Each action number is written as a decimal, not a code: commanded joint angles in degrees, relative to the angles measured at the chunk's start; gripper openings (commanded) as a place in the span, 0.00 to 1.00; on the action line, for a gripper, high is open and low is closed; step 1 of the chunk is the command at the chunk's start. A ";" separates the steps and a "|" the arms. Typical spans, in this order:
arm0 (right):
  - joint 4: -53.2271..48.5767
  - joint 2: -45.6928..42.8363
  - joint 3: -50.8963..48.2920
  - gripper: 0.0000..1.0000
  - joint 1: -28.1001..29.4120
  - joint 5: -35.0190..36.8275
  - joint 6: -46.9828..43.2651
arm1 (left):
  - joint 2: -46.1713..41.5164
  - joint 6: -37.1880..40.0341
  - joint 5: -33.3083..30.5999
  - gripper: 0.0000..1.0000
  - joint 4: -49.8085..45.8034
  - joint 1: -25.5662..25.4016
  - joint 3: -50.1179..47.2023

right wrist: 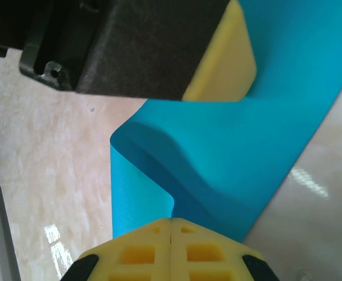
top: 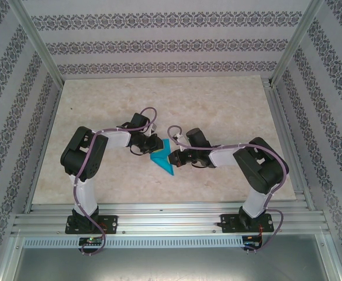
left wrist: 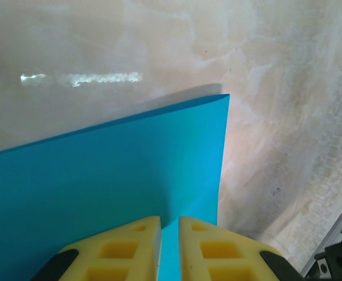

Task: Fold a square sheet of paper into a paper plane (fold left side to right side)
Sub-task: Third fold the triangle at the center of the table.

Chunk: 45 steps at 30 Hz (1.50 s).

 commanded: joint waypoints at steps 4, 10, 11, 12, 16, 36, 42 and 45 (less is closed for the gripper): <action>-2.61 1.40 2.40 0.00 -0.86 -1.11 -0.23 | 2.78 1.63 -3.55 0.18 -3.48 -1.40 -0.58; -3.13 1.53 1.97 0.00 -0.73 -1.42 0.08 | 2.78 1.76 -3.55 0.18 -3.49 -1.49 -0.47; -3.32 1.45 1.80 0.00 -0.61 -1.20 0.13 | 2.78 1.73 -3.55 0.18 -3.59 -1.49 -0.52; -3.31 1.32 1.56 0.00 -0.61 -1.12 0.35 | 2.78 1.77 -3.54 0.18 -3.58 -1.50 -0.59; -3.78 1.42 1.12 0.00 -0.43 -0.51 0.89 | 2.78 1.80 -3.55 0.18 -3.50 -1.57 -0.61; -7.43 4.26 3.35 0.00 -0.15 0.91 2.11 | 2.30 1.81 -3.15 0.18 -3.32 -1.72 -0.67; -11.18 5.34 4.24 0.00 0.26 1.94 0.87 | 0.17 2.25 -1.80 0.24 -4.17 -1.59 0.88; -11.77 5.66 4.32 0.00 0.46 2.27 0.64 | -1.71 3.13 -1.62 0.28 -6.40 -1.18 2.81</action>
